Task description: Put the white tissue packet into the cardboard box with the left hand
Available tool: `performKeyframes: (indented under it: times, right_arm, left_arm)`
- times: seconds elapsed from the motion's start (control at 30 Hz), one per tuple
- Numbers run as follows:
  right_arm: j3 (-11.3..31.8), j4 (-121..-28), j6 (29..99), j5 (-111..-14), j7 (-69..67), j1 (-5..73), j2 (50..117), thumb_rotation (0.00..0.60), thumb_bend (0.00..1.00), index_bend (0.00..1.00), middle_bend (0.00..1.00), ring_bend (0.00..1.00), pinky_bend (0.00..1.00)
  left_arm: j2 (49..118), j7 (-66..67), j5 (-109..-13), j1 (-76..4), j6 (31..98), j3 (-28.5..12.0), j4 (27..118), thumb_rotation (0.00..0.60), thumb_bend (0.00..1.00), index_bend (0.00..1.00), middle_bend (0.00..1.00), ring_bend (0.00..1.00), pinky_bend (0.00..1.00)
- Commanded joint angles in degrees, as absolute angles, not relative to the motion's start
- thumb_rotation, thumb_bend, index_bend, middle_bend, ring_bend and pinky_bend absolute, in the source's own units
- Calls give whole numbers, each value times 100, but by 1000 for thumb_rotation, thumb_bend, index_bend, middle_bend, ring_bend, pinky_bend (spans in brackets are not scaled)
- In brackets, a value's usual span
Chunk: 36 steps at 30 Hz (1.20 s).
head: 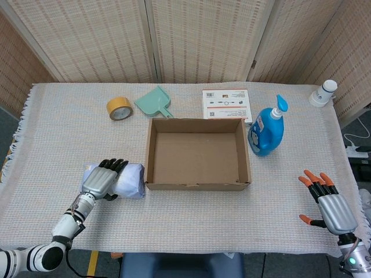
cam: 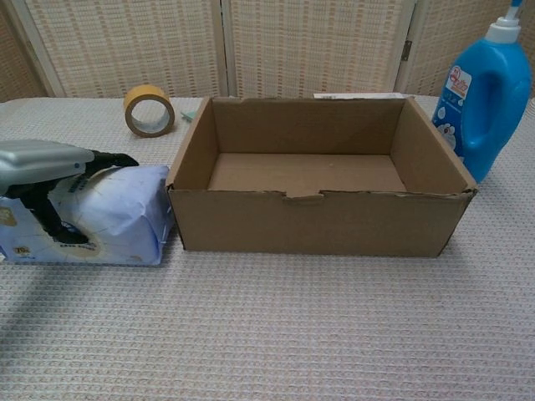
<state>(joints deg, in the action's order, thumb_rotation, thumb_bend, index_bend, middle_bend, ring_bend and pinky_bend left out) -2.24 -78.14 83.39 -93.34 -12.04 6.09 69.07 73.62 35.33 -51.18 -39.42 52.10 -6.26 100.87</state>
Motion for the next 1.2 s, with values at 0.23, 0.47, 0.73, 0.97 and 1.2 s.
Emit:
performKeyframes:
  times: [0.23, 0.47, 0.73, 0.97, 1.2]
  right_arm:
    - [-224, -7823, 8336, -9338, -1218, 611, 6895, 600, 0, 124, 0, 0, 0]
    - [-230, -7837, 8345, -9349, -1213, 606, 6889, 600, 0, 124, 0, 0, 0]
    - [-220, -7859, 8392, -9355, -1251, 592, 6859, 600, 0, 124, 0, 0, 0]
    - [-224, -7871, 8389, -9364, -1256, 593, 6851, 600, 0, 124, 0, 0, 0]
    - [-226, -7877, 8401, -9373, -1242, 587, 6854, 600, 0, 124, 0, 0, 0]
  left_arm:
    - [7391, 3647, -4934, -4103, 5295, -478, 9975, 600, 222, 18, 59, 48, 238]
    - [7461, 3692, -4873, -4148, 5450, -362, 9863, 600, 246, 237, 276, 256, 413]
    - [7287, 3753, -5097, -4086, 5808, -274, 9970, 600, 255, 382, 419, 397, 540]
    - [6729, 3829, -5246, -4074, 6094, -351, 10417, 600, 263, 429, 468, 439, 575]
    - [6145, 4118, -5258, -4236, 6386, -638, 10885, 600, 273, 428, 482, 445, 578]
